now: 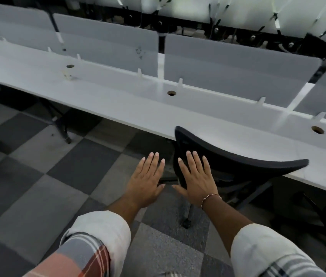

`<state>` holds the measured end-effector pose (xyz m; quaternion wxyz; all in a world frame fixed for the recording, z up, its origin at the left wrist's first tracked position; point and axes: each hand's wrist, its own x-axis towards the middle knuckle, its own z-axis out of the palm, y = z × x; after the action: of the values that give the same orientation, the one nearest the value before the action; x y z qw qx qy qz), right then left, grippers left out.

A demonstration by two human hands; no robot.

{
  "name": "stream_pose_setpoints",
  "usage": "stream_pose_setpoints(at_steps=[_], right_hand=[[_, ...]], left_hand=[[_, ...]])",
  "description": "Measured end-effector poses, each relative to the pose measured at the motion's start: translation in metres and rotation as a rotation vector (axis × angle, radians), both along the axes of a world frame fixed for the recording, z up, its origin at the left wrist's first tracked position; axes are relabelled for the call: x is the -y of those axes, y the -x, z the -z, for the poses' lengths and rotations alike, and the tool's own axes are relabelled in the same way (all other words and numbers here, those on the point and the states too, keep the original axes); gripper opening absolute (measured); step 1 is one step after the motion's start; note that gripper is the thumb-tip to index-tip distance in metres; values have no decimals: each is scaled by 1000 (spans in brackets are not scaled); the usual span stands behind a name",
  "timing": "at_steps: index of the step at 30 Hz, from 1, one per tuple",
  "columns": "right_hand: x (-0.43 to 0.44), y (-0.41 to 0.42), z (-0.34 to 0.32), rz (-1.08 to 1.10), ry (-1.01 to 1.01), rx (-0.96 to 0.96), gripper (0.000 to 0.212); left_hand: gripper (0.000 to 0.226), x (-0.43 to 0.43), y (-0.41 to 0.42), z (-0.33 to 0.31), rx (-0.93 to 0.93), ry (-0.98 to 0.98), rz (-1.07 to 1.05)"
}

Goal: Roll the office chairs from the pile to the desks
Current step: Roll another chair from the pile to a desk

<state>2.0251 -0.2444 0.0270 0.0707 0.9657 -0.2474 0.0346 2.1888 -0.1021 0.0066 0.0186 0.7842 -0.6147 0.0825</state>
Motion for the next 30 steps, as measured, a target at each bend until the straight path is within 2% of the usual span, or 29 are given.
stream_pose_setpoints(at_steps=[13, 20, 30], right_hand=[[-149, -170, 20, -215, -64, -44, 88], [-218, -254, 28, -390, -102, -62, 88], [-280, -394, 47, -604, -160, -110, 87]], left_hand=[[75, -184, -126, 19, -50, -32, -278], [75, -276, -170, 26, -86, -22, -495], [74, -354, -251, 54, -120, -33, -741]])
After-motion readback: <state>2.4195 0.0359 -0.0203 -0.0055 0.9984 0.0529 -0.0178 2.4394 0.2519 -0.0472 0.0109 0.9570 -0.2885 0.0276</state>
